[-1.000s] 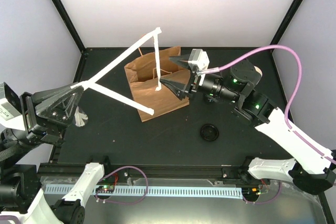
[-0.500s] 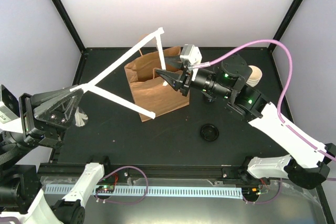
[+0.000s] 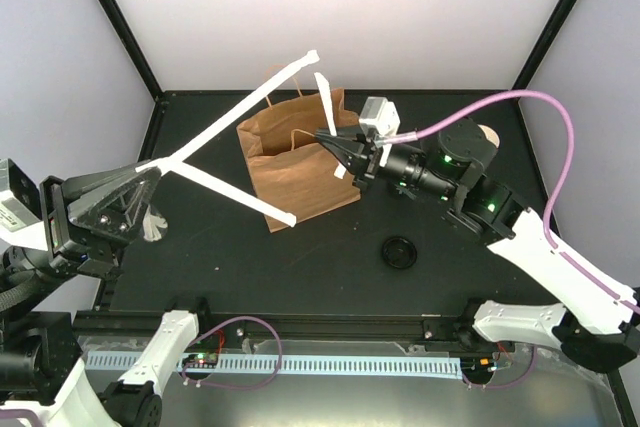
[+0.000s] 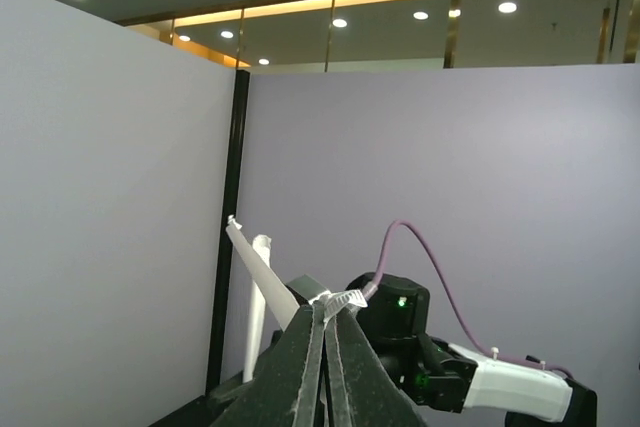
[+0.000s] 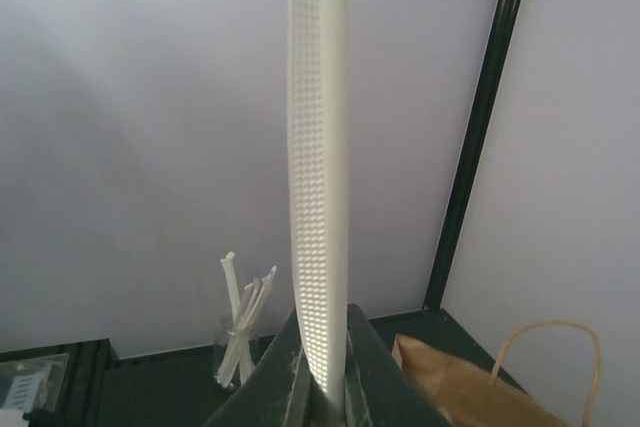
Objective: Pack the takeout coffee
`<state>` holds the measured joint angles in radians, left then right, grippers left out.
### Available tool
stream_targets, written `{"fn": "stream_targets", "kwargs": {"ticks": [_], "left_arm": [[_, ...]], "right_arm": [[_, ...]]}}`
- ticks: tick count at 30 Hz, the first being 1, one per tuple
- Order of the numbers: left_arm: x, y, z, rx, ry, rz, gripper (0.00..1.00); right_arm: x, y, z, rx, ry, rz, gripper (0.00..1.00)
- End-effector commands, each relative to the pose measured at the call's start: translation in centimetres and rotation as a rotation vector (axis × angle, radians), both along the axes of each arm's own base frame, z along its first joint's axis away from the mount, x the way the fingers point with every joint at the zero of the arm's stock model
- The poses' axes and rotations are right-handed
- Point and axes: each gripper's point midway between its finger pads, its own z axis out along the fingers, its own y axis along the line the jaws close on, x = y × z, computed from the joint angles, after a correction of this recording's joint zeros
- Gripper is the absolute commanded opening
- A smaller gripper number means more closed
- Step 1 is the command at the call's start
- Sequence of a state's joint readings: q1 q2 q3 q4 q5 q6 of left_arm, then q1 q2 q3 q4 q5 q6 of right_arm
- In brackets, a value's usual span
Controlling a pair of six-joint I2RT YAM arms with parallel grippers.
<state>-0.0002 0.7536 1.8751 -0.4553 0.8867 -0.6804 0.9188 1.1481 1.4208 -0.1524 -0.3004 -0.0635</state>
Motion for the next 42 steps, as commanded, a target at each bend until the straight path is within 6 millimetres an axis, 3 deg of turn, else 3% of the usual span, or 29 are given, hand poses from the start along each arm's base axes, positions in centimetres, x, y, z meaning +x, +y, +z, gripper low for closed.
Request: {"fn": "stream_targets", "kwargs": {"ticks": [1,11,18,25,37,39,42], "left_arm": [[-0.5,0.1,0.2,0.003,-0.038,0.020,0.02],[2.1,0.4,-1.3,0.012,0.004,0.057,0.01],[6.4,1.5,-2.6,-0.066,-0.024,0.109,0.02],[11.1,3.2,-3.7,-0.049,-0.148,0.289,0.02],[18.2,1.1,-12.1,0.155,-0.303,0.258,0.02],[19.1,1.3,-13.3,0.181,-0.336,0.302,0.01],[19.8,2.0,-13.4,0.195,-0.350,0.374,0.02]], "right_arm": [[-0.7,-1.6,-1.4,0.004,0.034,-0.025,0.06],[-2.3,-6.1,-11.1,-0.087,0.204,-0.113,0.05],[-3.8,-9.1,-14.8,-0.066,0.309,-0.143,0.05],[-4.6,-11.2,-14.9,-0.044,0.315,-0.182,0.05],[-5.2,-11.8,-12.2,-0.002,0.268,-0.168,0.05],[-5.3,-11.7,-12.1,-0.002,0.267,-0.161,0.05],[-5.3,-11.6,-12.0,-0.004,0.270,-0.157,0.05]]}}
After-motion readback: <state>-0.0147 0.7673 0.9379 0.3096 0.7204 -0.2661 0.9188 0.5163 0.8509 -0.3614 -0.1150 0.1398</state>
